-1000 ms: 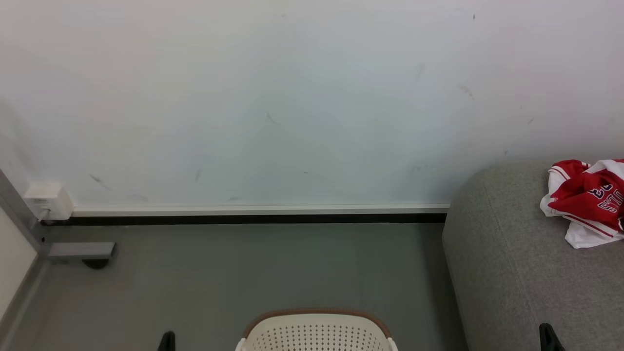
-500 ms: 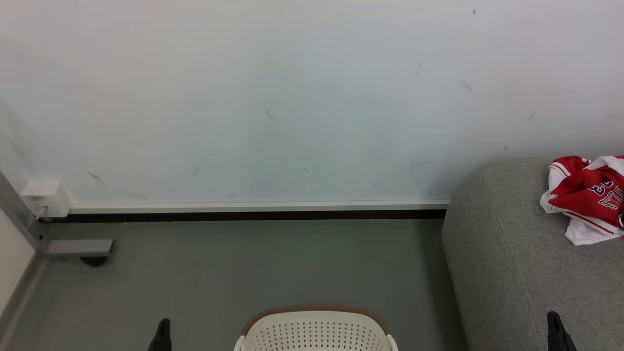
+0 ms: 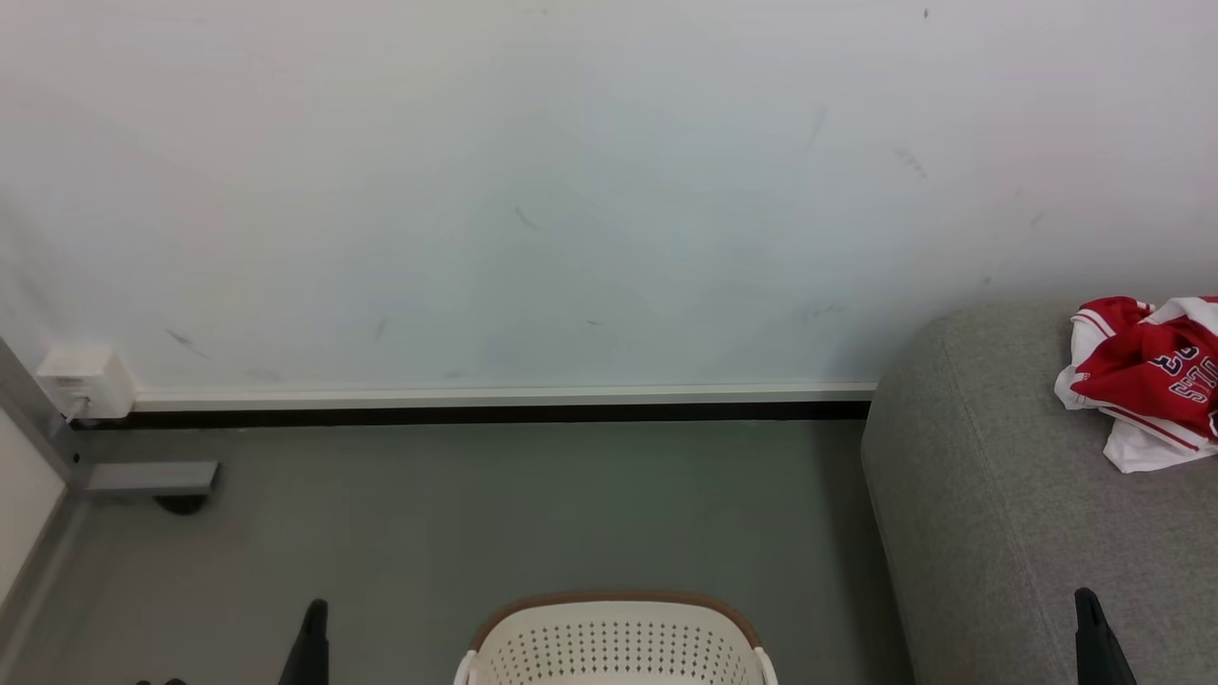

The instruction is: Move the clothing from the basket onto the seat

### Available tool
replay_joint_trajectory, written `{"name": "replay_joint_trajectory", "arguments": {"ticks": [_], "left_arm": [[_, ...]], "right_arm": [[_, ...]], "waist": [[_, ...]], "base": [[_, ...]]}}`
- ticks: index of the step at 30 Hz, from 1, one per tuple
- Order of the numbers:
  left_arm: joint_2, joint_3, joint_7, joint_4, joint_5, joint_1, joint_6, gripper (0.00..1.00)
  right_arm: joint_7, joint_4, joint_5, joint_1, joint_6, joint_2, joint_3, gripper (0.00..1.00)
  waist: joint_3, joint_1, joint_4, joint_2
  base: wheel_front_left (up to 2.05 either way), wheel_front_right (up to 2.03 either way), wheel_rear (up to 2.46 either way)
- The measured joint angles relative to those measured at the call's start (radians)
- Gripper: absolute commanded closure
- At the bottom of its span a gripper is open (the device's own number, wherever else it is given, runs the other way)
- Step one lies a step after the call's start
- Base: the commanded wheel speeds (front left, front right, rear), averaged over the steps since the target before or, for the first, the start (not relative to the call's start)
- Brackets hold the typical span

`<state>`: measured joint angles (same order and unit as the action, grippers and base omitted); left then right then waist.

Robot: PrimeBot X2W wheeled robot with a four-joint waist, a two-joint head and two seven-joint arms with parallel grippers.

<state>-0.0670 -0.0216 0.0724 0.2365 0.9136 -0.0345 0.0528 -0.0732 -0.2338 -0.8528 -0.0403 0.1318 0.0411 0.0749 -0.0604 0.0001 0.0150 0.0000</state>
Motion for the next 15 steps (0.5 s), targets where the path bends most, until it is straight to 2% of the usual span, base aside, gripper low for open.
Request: {"name": "replay_joint_trajectory", "arguments": {"ticks": [15], "left_arm": [[0.004, -0.022, -0.046, 0.003, 0.173, 0.034, 0.018, 1.00]], "right_arm": [[0.046, -0.003, -0.182, 0.037, 0.000, 0.000, 0.010, 1.00]], "waist": [[0.012, 0.0000, -0.003, 0.0000]], "base": [[0.00, 0.00, 0.00]]}}
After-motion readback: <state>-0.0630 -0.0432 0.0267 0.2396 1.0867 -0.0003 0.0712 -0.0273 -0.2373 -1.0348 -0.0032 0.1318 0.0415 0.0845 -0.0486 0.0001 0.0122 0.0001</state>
